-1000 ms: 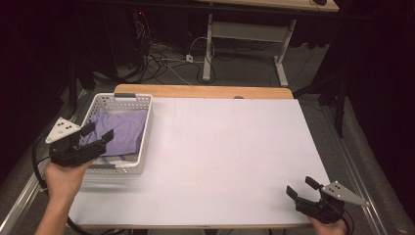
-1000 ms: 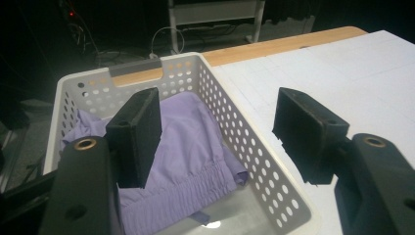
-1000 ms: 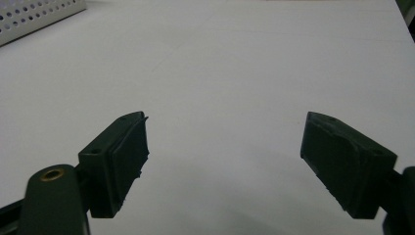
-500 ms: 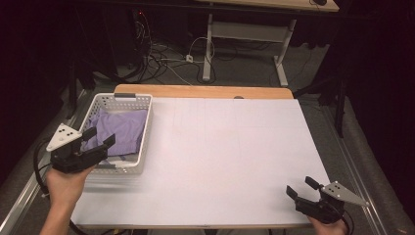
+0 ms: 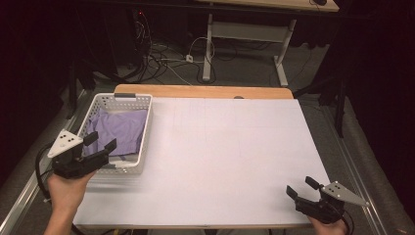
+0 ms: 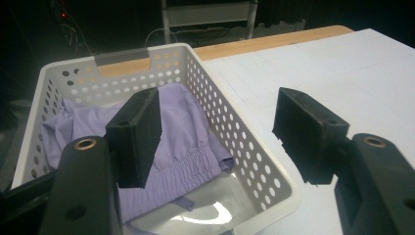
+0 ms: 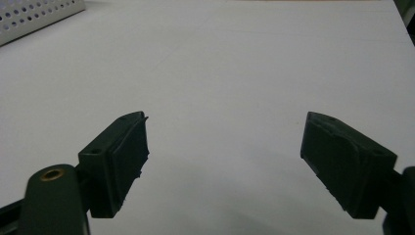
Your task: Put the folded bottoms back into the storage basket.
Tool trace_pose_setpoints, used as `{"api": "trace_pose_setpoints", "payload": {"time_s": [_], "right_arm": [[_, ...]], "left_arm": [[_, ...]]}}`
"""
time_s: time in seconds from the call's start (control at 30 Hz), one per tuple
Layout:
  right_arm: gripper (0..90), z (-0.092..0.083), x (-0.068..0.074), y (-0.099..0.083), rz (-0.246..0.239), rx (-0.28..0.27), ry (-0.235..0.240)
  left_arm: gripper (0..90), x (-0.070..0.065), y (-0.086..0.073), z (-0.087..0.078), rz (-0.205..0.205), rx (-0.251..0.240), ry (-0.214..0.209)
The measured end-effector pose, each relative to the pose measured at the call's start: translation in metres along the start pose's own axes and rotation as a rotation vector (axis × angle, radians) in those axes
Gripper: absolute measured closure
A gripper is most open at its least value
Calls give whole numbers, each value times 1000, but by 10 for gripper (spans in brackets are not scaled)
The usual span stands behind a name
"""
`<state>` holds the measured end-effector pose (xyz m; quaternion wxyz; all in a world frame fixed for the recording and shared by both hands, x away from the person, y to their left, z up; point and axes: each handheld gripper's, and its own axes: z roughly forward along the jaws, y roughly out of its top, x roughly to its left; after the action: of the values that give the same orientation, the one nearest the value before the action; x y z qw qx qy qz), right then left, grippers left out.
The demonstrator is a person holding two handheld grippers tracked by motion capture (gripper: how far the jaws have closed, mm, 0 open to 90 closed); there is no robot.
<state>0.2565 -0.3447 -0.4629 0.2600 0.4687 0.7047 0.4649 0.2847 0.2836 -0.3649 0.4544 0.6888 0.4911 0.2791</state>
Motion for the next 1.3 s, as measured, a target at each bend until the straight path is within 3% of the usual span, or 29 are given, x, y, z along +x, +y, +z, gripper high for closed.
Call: {"api": "trace_pose_setpoints", "payload": {"time_s": [0.6,1.3], "right_arm": [[187,0,1,0,-9,5,-2],[189,0,1,0,-9,6,-5]], "left_arm": [[333,-8,-15,2,11,21,-5],[333,-10,-33,2,-15,19,-1]]}}
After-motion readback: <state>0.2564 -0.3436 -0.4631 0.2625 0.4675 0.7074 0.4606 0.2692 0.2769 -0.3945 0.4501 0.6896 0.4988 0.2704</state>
